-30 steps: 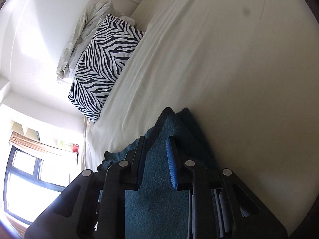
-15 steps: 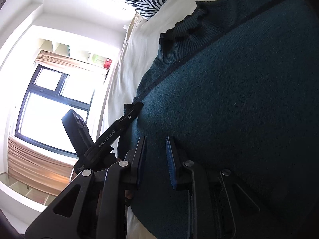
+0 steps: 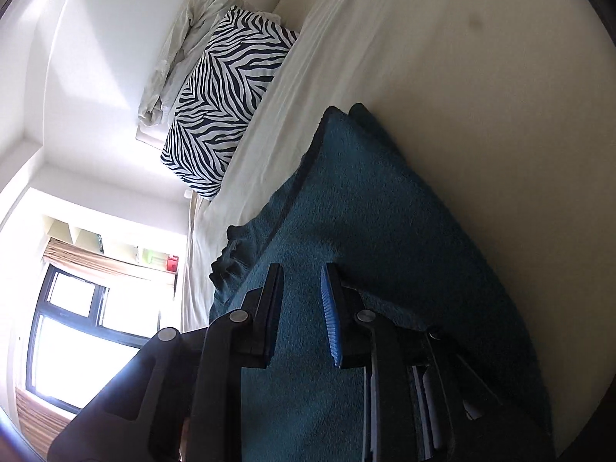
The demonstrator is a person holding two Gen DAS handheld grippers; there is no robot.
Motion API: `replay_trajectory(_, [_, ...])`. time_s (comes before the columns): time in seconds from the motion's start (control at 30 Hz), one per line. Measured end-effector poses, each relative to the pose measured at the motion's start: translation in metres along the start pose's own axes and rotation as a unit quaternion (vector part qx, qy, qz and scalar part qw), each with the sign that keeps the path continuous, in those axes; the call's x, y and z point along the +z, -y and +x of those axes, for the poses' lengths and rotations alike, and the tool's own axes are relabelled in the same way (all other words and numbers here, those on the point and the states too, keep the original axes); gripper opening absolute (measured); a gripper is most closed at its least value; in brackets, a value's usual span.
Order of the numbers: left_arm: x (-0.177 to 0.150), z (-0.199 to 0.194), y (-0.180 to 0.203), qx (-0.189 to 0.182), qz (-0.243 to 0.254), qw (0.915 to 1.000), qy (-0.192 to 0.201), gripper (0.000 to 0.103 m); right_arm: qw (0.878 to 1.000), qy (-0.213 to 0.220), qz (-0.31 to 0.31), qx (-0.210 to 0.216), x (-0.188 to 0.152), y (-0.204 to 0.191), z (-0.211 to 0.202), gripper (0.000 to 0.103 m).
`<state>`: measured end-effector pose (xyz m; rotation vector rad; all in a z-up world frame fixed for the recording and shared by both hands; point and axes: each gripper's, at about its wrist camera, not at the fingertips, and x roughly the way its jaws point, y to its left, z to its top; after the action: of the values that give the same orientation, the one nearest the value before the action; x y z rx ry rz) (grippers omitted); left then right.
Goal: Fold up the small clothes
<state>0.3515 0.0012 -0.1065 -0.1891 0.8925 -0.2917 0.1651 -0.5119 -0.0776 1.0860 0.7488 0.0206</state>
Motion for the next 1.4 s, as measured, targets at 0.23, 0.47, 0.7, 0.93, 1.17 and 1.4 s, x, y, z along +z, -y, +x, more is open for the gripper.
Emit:
replay_trajectory(0.23, [-0.052,-0.095,0.033,-0.046,-0.037,0.9981,0.016,0.059,0.990,-0.091,-0.067,0.086,-0.082,-0.077,0.006,0.053])
replay_trajectory(0.47, [-0.104,-0.084,0.058,-0.060,-0.012,0.9976,-0.033,0.062,0.976,-0.185,-0.045,0.102,-0.161,-0.076,0.052,0.052])
replay_trajectory(0.7, [-0.118,-0.088,0.026,-0.081,-0.018,0.9960,-0.034,0.049,0.989,-0.114,0.007,0.092,-0.126,-0.013,0.006,0.037])
replay_trajectory(0.93, [-0.130,-0.112,0.001,-0.080,-0.039,0.9957,-0.027,0.049,0.998,0.001,0.051,0.047,-0.078,0.035,-0.063,0.037])
replay_trajectory(1.17, [-0.120,-0.152,-0.016,-0.051,-0.059,0.9969,0.009,0.066,0.999,0.027,0.019,0.027,-0.071,0.020,-0.093,0.042])
replay_trajectory(1.4, [-0.056,-0.122,0.006,-0.044,-0.001,0.9984,0.034,0.068,0.993,-0.079,-0.048,0.076,-0.101,-0.066,-0.015,0.047])
